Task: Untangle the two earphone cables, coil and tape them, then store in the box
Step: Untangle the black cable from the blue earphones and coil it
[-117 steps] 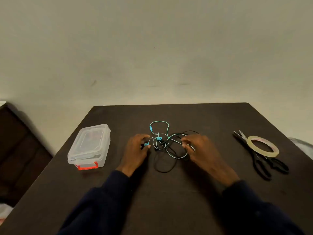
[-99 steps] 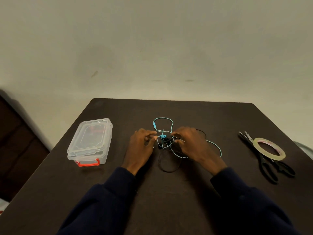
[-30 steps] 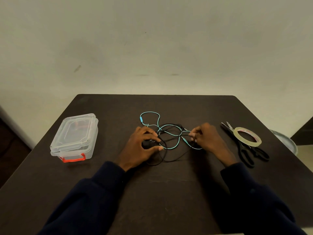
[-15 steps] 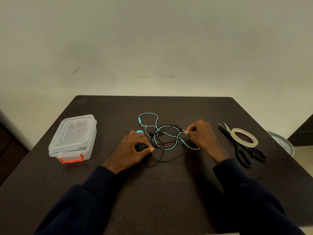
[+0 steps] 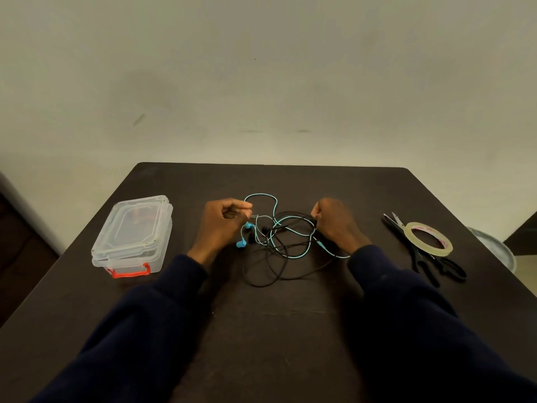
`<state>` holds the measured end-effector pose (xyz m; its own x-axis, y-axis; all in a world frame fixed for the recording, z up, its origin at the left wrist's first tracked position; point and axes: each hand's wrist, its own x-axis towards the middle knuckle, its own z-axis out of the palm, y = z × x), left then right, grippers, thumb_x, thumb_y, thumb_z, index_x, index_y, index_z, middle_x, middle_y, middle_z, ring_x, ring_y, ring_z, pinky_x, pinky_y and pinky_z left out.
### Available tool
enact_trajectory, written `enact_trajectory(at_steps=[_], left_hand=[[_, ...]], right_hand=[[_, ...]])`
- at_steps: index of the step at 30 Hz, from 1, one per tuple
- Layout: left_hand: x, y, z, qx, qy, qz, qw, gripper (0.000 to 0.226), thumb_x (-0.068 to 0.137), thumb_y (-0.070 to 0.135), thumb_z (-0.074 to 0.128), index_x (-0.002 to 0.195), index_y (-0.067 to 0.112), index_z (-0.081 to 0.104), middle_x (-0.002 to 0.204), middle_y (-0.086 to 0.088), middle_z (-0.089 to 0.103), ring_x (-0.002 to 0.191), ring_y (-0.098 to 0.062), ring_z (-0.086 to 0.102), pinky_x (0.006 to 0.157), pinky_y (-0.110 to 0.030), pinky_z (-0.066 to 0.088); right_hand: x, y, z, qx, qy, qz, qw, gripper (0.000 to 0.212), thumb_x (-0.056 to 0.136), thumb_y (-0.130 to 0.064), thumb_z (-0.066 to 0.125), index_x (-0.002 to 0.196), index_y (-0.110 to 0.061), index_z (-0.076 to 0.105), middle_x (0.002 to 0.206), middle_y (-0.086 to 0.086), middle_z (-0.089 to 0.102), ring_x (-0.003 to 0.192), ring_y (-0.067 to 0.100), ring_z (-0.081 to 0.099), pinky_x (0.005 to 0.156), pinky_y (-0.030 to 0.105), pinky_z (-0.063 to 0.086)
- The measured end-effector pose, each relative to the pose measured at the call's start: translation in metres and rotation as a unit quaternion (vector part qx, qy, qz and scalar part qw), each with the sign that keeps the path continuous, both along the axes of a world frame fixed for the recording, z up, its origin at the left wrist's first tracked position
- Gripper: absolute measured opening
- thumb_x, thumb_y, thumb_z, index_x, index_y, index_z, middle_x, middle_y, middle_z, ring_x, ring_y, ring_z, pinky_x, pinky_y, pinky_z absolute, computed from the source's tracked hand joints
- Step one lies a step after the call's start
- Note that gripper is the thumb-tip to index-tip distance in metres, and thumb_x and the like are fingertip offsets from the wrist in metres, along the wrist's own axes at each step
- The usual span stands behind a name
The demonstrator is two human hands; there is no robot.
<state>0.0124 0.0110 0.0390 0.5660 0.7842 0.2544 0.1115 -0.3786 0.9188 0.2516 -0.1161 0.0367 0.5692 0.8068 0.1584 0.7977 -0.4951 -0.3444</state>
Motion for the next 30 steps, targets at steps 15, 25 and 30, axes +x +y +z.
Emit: enact_trajectory(at_steps=[15,25,30], left_hand=[[0.004,-0.032,0.041,-0.362,-0.089,-0.118,0.920,0.022,0.094,0.019,0.067,0.102,0.000,0.074,0.096,-0.017,0.076,0.084,-0.024,0.073,0.075,-0.028,0.060],[-0.022,-0.043,0.079,-0.230,-0.044,-0.243,0.941,0.020,0.101,0.014,0.053,0.101,0.004,0.071,0.083,-0.008,0.068,0.076,-0.019,0.068,0.068,-0.025,0.056],[-0.040,-0.042,0.090,-0.182,-0.088,-0.156,0.967,0.021,0.102,0.016,0.052,0.099,0.006,0.071,0.086,-0.007,0.074,0.077,-0.019,0.070,0.072,-0.026,0.057]], right_hand=[[-0.087,-0.023,0.059,0.263,0.156,0.228,0.924,0.010,0.083,-0.014,0.080,0.091,-0.010,0.077,0.087,-0.001,0.075,0.076,0.011,0.071,0.070,0.024,0.059],[-0.083,-0.018,0.046,0.173,0.238,0.251,0.922,0.016,0.089,-0.008,0.072,0.103,-0.013,0.077,0.097,-0.004,0.077,0.095,0.005,0.071,0.086,0.026,0.056],[-0.072,-0.020,0.040,0.192,0.204,0.172,0.944,0.002,0.084,-0.013,0.078,0.085,-0.012,0.079,0.076,-0.002,0.077,0.073,0.008,0.072,0.071,0.026,0.057]])
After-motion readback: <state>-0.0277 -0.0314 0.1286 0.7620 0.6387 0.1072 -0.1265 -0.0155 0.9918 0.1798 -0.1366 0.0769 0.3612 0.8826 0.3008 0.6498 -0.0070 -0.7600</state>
